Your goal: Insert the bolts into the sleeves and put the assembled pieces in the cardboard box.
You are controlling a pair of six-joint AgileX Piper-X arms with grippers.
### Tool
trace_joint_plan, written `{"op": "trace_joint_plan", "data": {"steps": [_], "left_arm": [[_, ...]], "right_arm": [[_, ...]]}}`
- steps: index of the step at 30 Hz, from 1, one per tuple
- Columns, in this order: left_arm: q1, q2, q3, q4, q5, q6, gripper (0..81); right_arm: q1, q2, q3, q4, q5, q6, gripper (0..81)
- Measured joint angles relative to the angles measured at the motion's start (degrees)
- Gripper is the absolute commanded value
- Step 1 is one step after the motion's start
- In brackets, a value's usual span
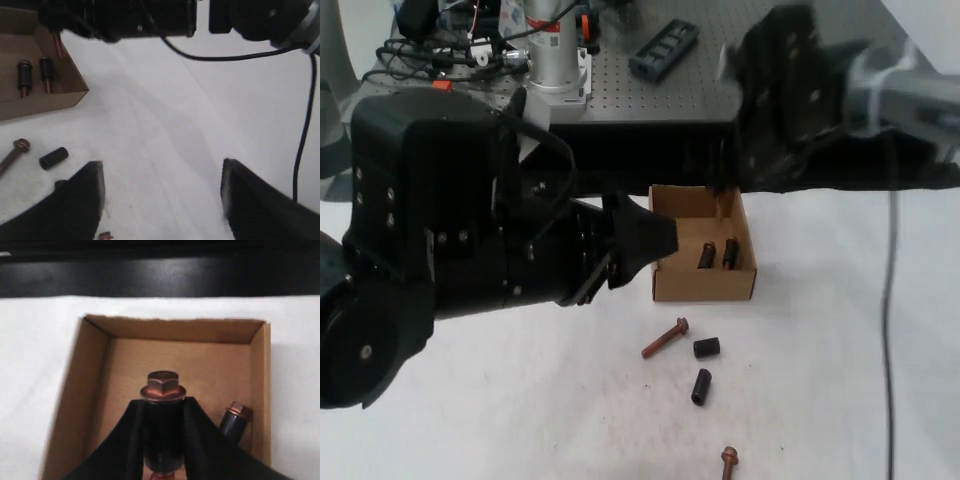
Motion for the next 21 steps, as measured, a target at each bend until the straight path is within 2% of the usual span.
{"op": "trace_joint_plan", "data": {"steps": [2,4,7,9,13,18,21], "left_arm": [[0.1,0.0,0.0,1.0,-1.9,2.4,48.2],[0.2,0.0,0.0,1.9,-2.2,3.6,48.2],[0.5,0.7,0.0,10.4,-4.0,9.8,48.2],[0.5,1.7,-0.6,13.8,-5.3,12.6,48.2],[0.5,3.5,-3.4,19.0,-7.8,18.2,48.2],[0.7,5.4,-7.8,21.7,-10.8,21.6,48.2],[1.3,5.4,-9.4,21.8,-13.5,22.1,48.2]], "right_arm": [[0.0,3.4,-2.3,2.4,0.2,0.0,4.7],[0.0,6.1,-3.5,4.5,0.2,-0.2,12.5],[0.0,7.7,-3.7,6.4,0.2,-0.2,32.3],[0.0,8.4,-3.7,7.6,0.2,-0.2,40.9],[-0.1,7.4,-3.9,7.6,0.2,-0.2,38.6],[-0.3,-2.2,-2.3,10.8,-0.3,-3.3,36.5],[1.2,-10.0,1.5,13.9,-0.3,-5.4,36.5]]}}
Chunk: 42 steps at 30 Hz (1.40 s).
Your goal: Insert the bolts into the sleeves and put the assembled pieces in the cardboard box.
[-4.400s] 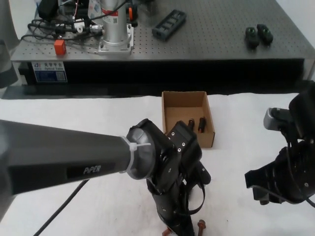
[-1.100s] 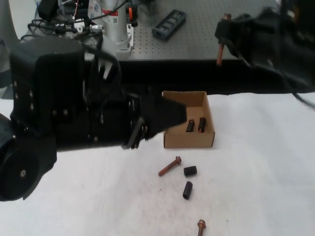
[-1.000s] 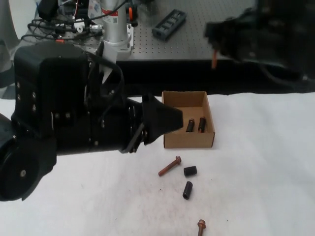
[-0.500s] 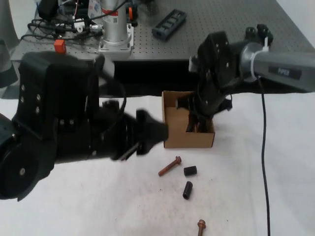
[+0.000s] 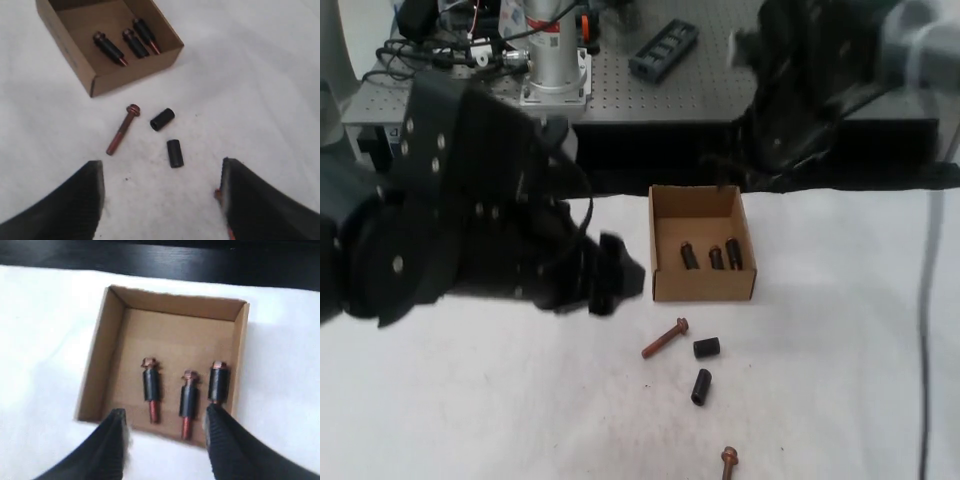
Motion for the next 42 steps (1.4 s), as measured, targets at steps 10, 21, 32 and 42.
{"op": "trace_joint_plan", "data": {"steps": [10,21,32,42], "left_arm": [[2.6,-4.4,-0.2,9.2,-4.1,0.0,48.2],[3.4,-7.3,-0.2,16.7,-4.4,0.4,48.2],[3.4,-7.3,-0.2,16.7,-4.4,0.6,48.2],[3.4,-7.3,-0.2,16.7,-4.4,1.5,48.2]], "right_arm": [[11.4,-4.7,12.3,5.8,1.0,3.2,36.7],[12.3,2.4,12.7,9.9,2.6,7.0,36.7],[12.3,8.1,12.7,8.3,-0.4,14.6,27.9],[12.1,8.6,12.7,7.5,-0.8,12.6,0.3]]}}
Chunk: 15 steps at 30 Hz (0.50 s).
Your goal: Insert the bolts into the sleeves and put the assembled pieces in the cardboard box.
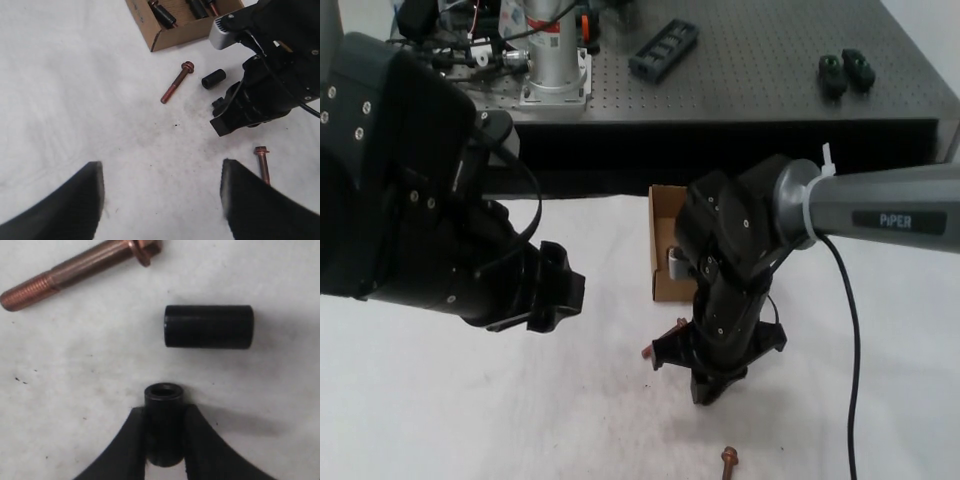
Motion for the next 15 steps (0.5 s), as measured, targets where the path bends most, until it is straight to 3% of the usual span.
{"op": "trace_joint_plan", "data": {"steps": [7,15], "left_arm": [[0.0,0.7,0.0,0.0,0.6,8.7,48.2],[0.0,14.2,-6.2,0.9,5.5,15.9,46.1]], "right_arm": [[-4.9,-3.8,0.5,1.1,1.4,-7.5,0.3],[-13.4,-31.7,13.7,5.2,-2.1,-11.1,0.3]]}}
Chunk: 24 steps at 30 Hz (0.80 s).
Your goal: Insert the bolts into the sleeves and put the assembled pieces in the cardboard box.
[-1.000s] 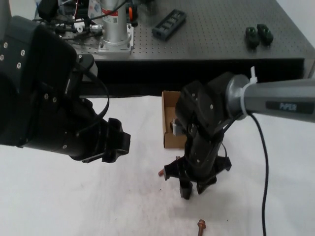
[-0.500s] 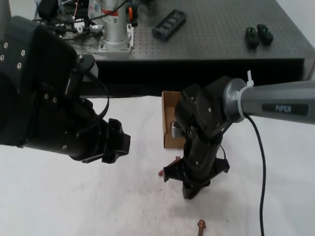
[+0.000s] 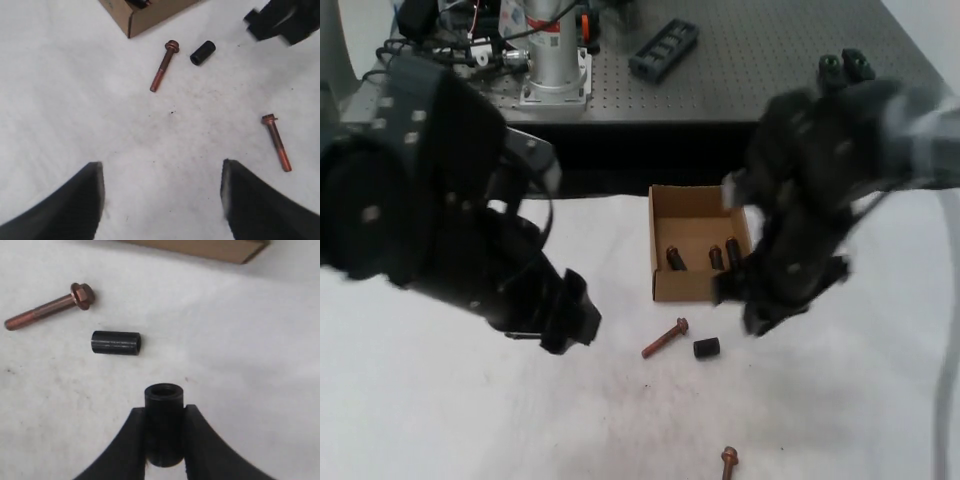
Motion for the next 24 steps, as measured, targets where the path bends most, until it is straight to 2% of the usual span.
{"op": "trace_joint_plan", "data": {"steps": [3,6,10,14,24], "left_arm": [[-0.2,8.5,-6.6,0.2,0.9,2.4,41.9],[-1.2,16.2,-15.3,1.5,1.3,5.7,41.9],[-5.4,29.3,-31.6,12.0,-0.5,12.5,41.9],[-8.5,38.0,-41.1,17.9,-4.6,16.2,41.9],[-10.2,45.6,-46.3,19.6,-8.1,17.2,41.9]], "right_arm": [[-0.8,-5.0,3.8,0.7,-1.0,-0.1,0.3],[-1.3,-8.0,6.1,1.0,-1.2,-0.1,0.3],[-1.7,-16.0,11.7,1.2,-1.6,0.6,0.3],[-1.8,-20.5,14.6,1.2,-2.0,0.6,0.3],[-1.8,-21.4,15.0,1.2,-3.6,0.6,0.3]]}}
